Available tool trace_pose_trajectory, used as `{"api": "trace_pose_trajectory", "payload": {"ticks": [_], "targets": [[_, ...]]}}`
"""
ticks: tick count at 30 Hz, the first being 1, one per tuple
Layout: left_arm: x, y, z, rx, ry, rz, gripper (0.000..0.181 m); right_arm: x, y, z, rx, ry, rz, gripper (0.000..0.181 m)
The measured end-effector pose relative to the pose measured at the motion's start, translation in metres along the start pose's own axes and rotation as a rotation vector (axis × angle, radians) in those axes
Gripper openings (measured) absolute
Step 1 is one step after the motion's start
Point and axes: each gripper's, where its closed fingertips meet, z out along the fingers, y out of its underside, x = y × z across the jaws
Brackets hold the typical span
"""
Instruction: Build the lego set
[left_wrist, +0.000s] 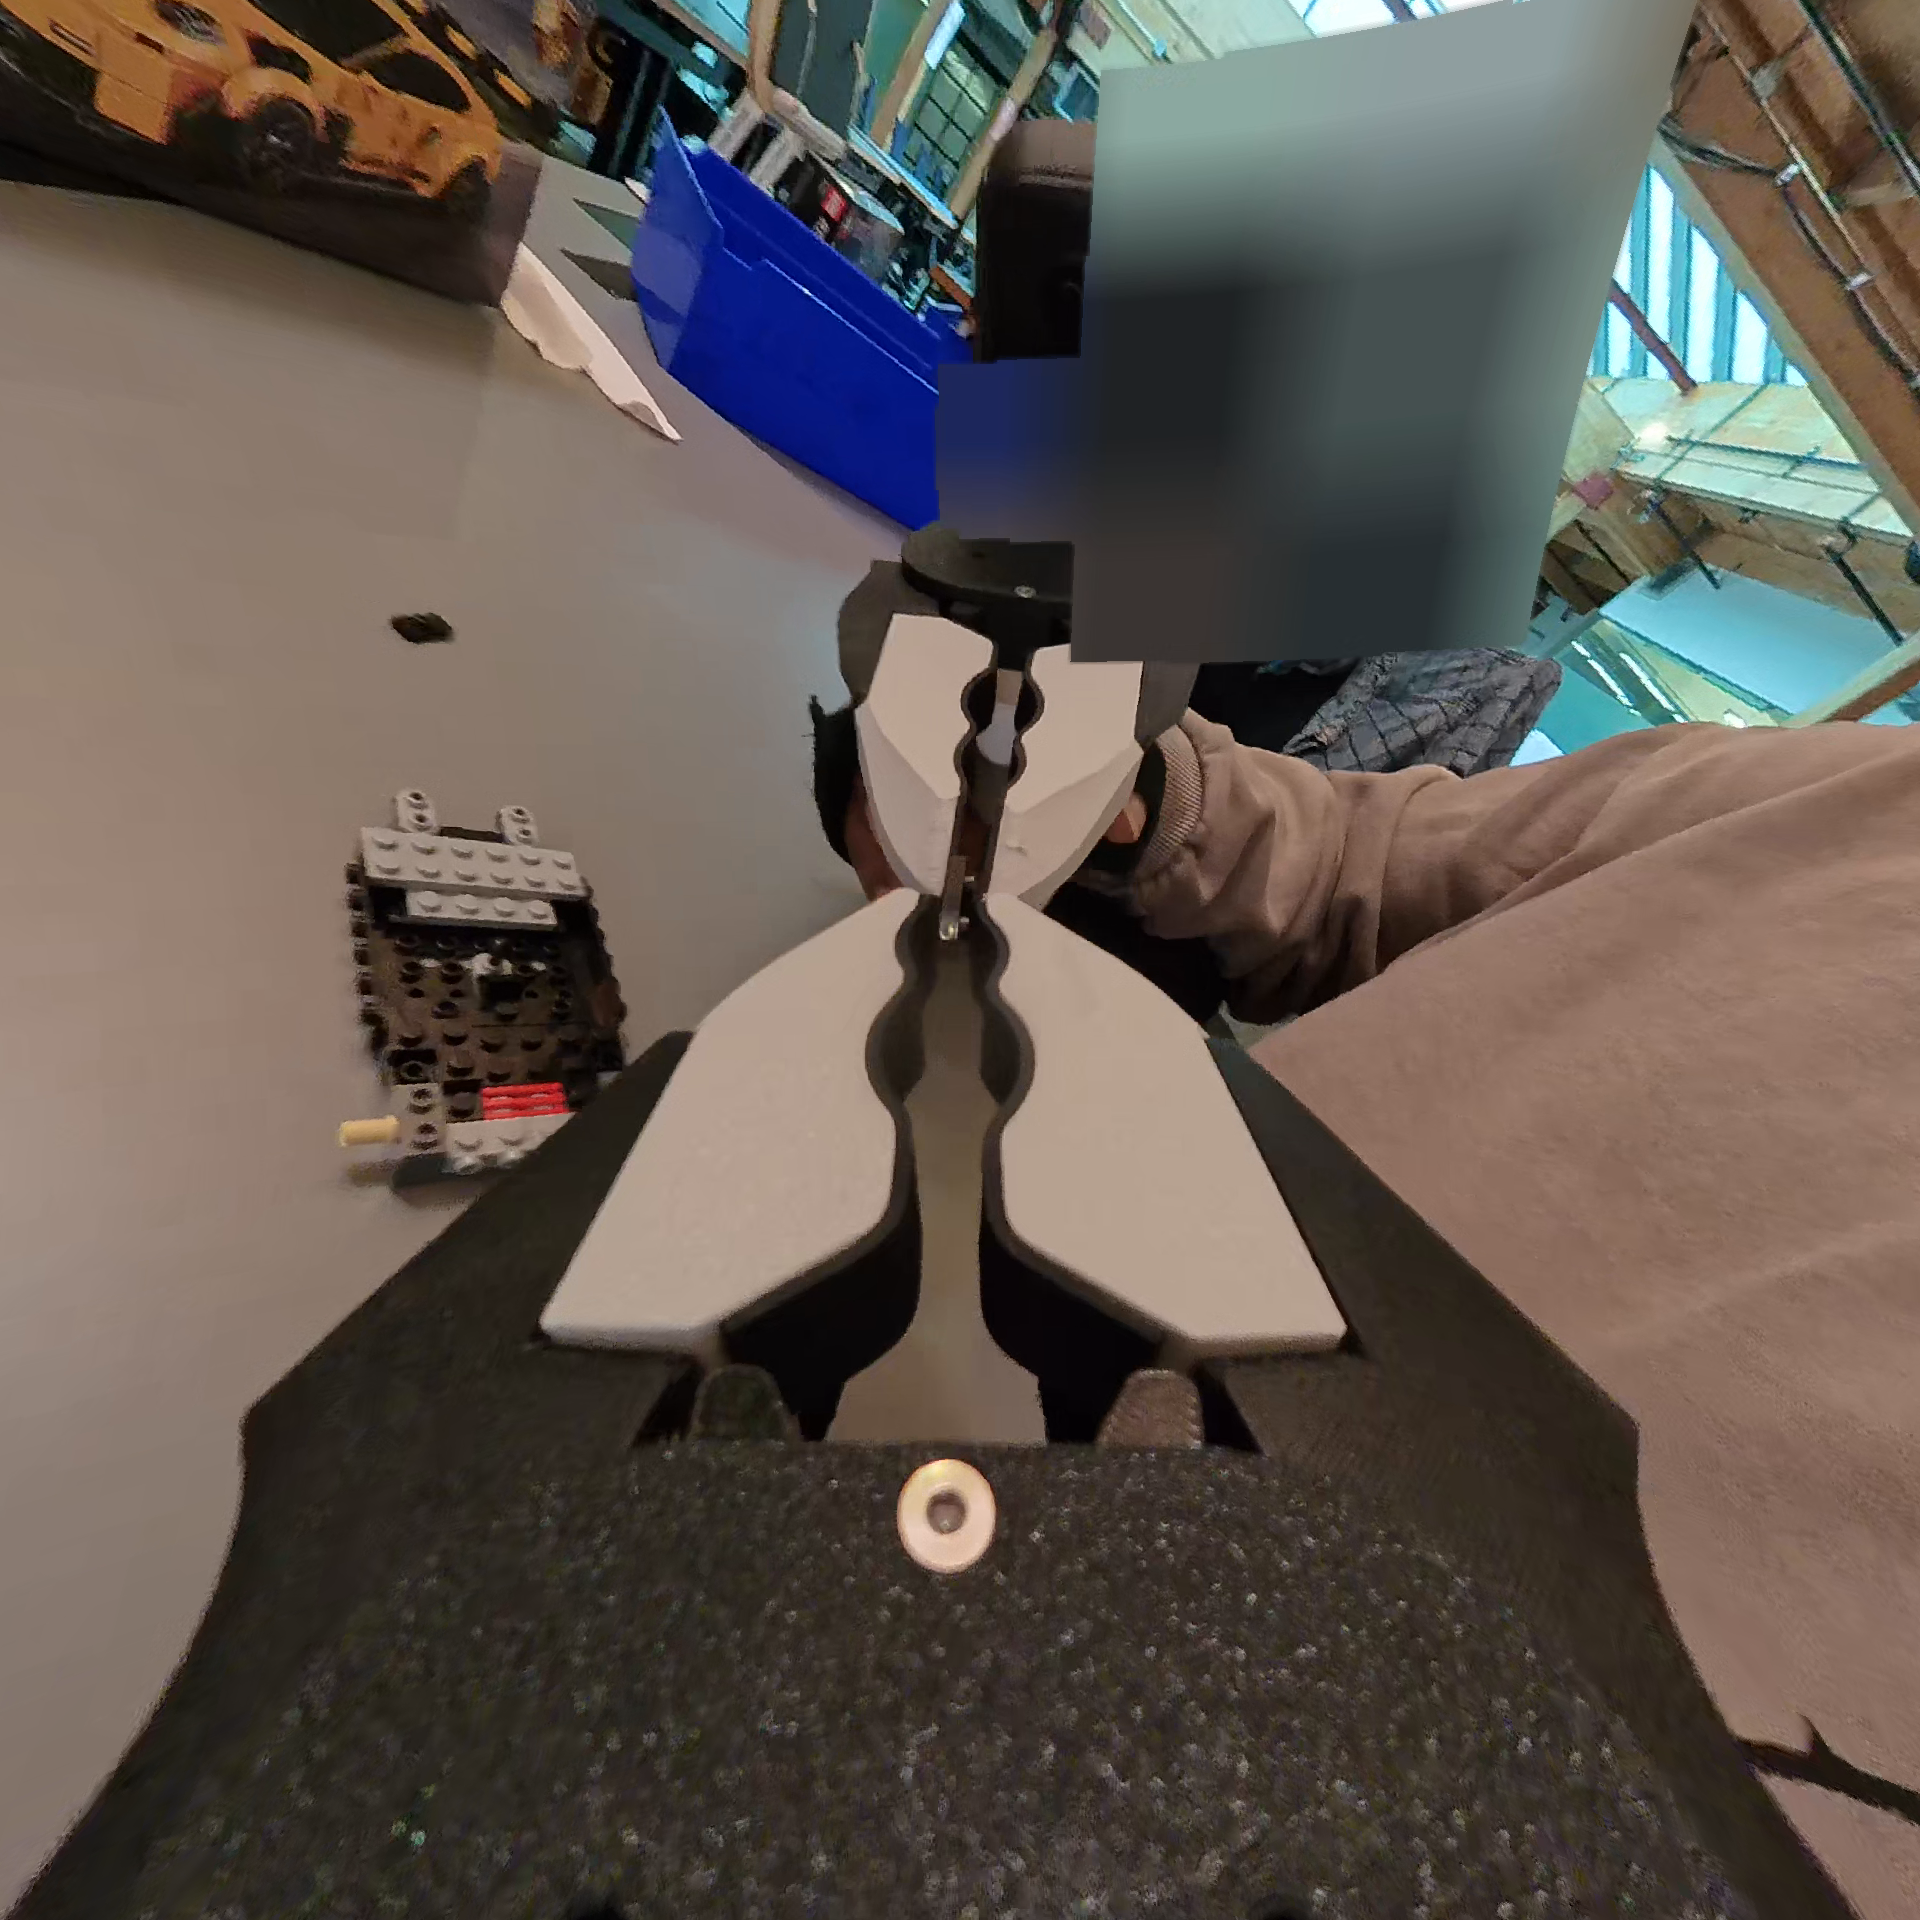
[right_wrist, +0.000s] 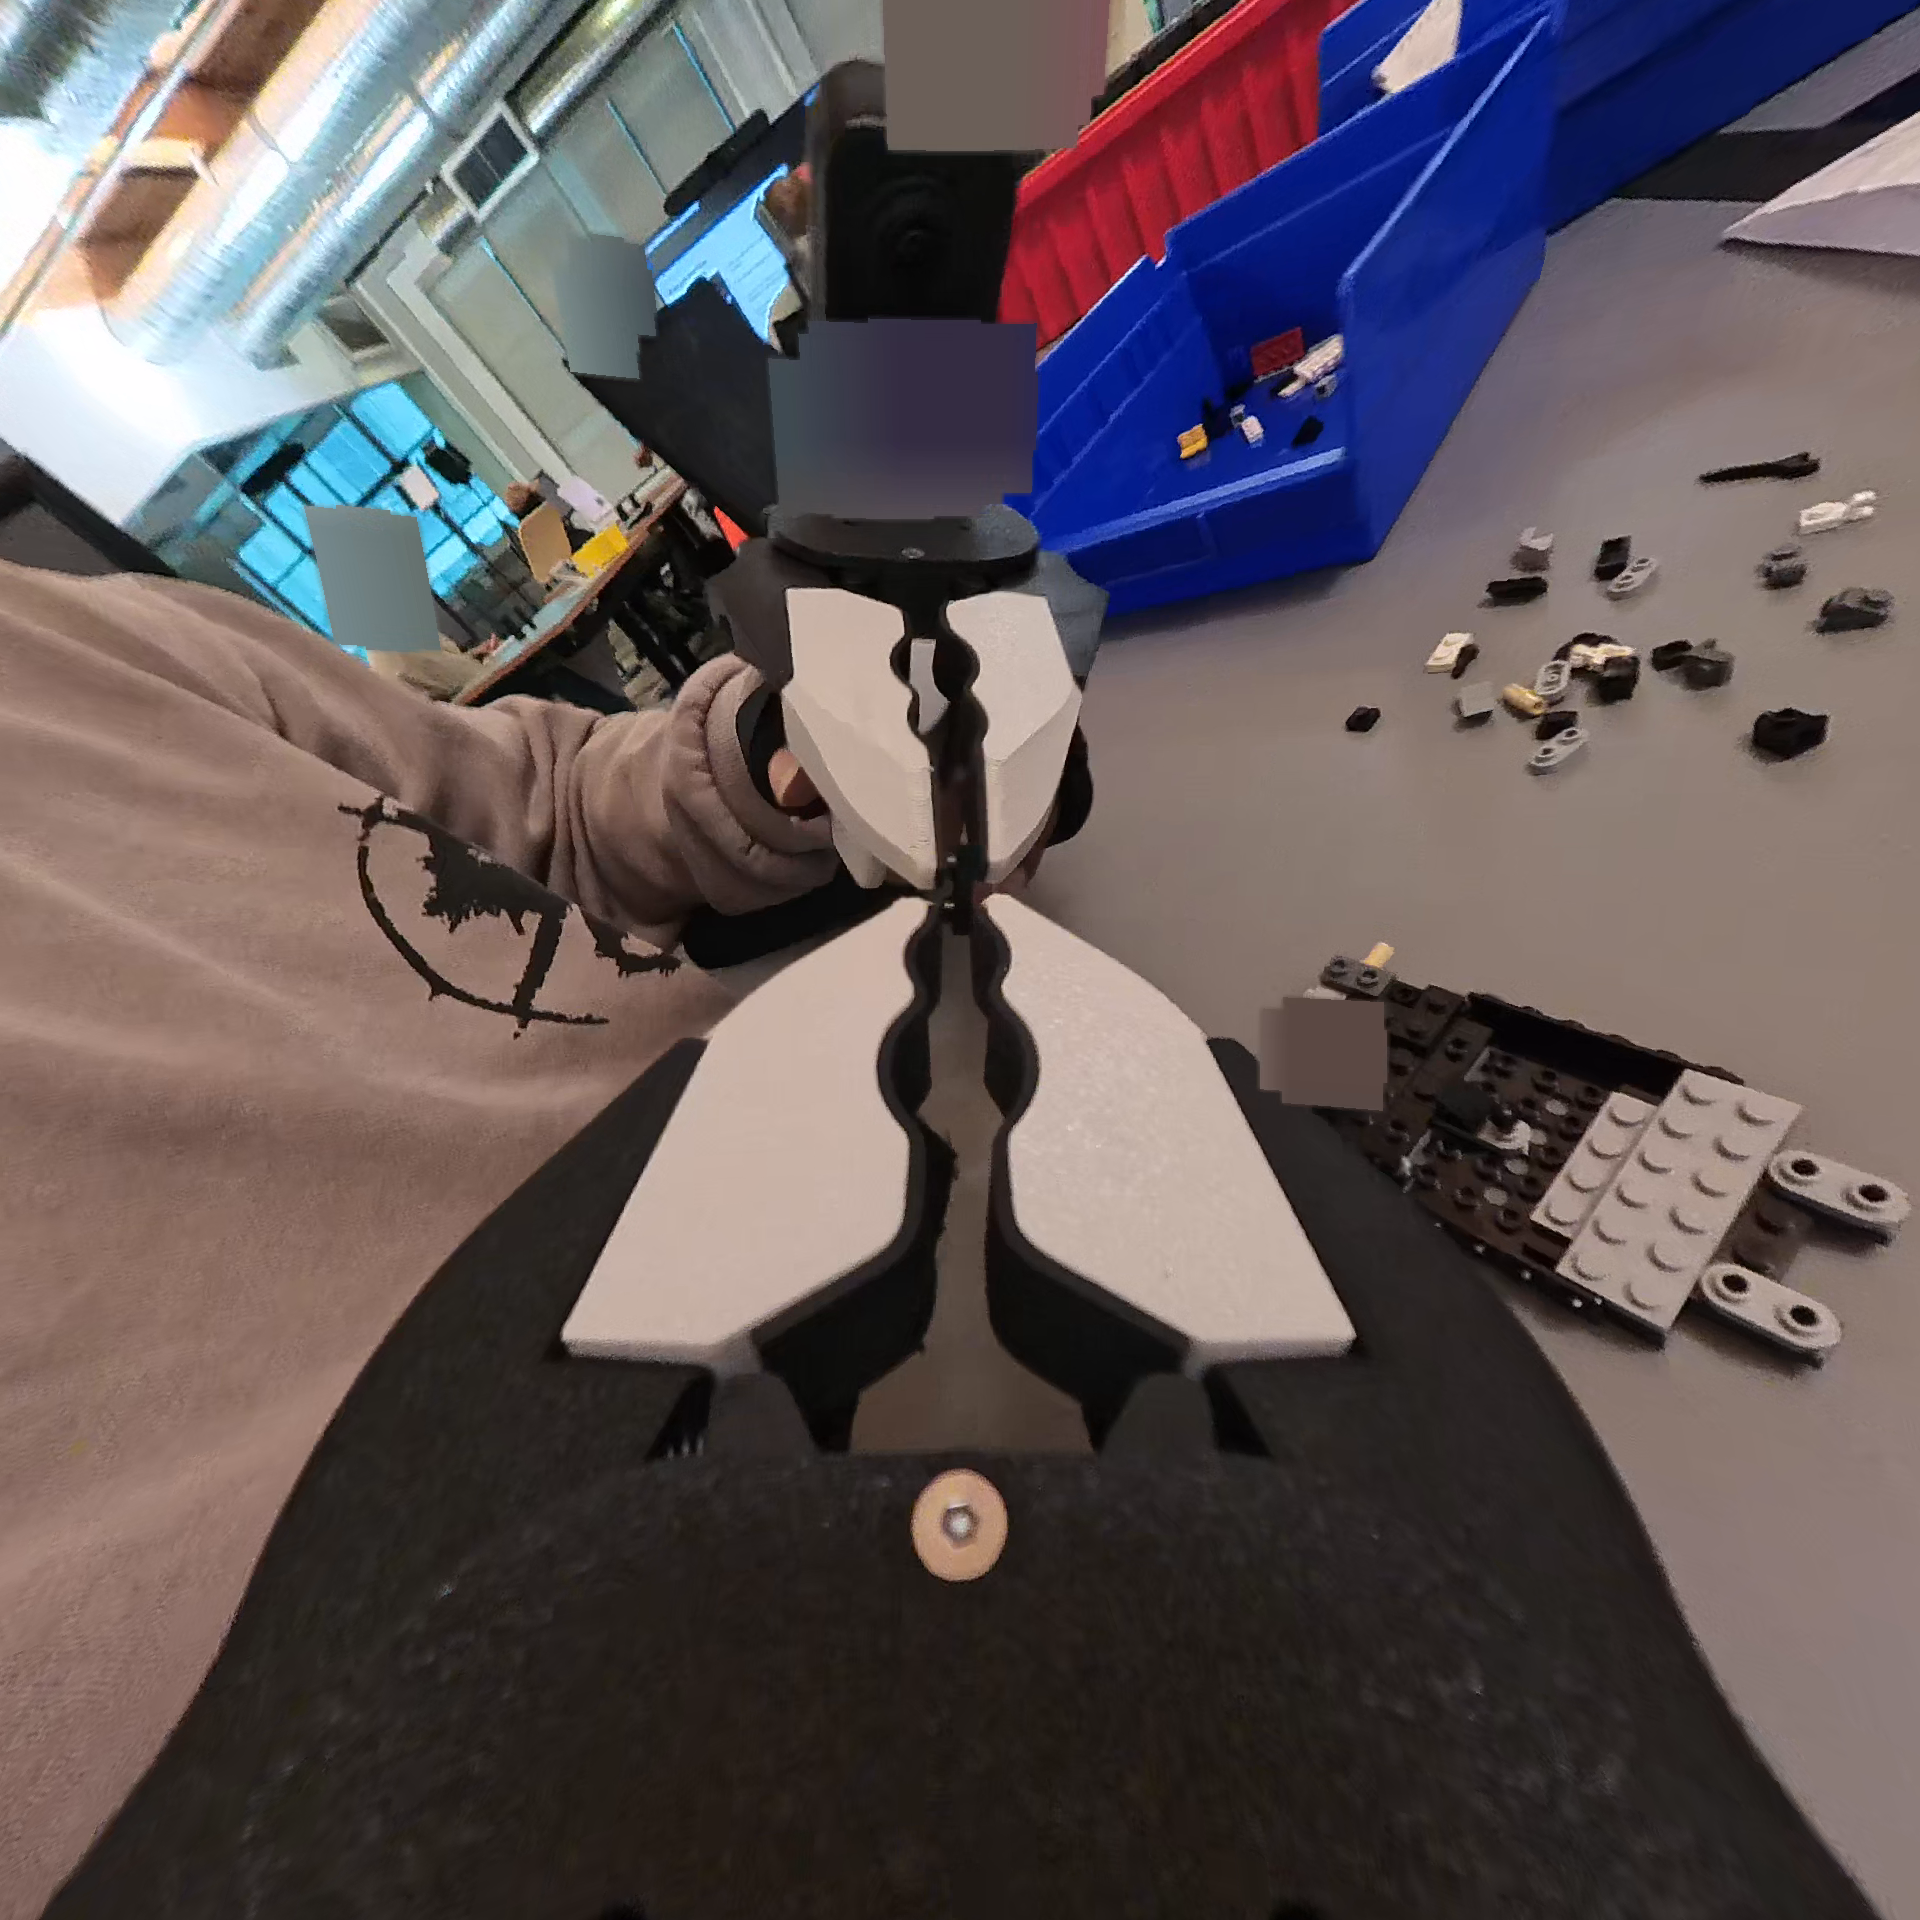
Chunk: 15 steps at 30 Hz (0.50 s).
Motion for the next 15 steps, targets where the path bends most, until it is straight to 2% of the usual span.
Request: {"api": "trace_pose_trajectory", "payload": {"ticks": [5, 9, 12, 15], "targets": [[-0.028, -0.004, -0.010, -0.007, -0.173, 0.116, 0.015, 0.018, -0.003, -0.007, 0.028, 0.029, 0.137, 0.005], [-0.055, 0.012, -0.014, -0.149, -0.364, 0.319, 0.016, 0.032, 0.007, -0.008, 0.002, 0.060, 0.224, 0.005], [-0.060, 0.023, -0.009, -0.220, -0.414, 0.427, 0.016, 0.036, 0.014, -0.006, -0.023, 0.063, 0.262, 0.005], [-0.057, 0.024, -0.003, -0.229, -0.434, 0.503, 0.017, 0.036, 0.018, -0.003, -0.033, 0.052, 0.293, 0.005]]}}
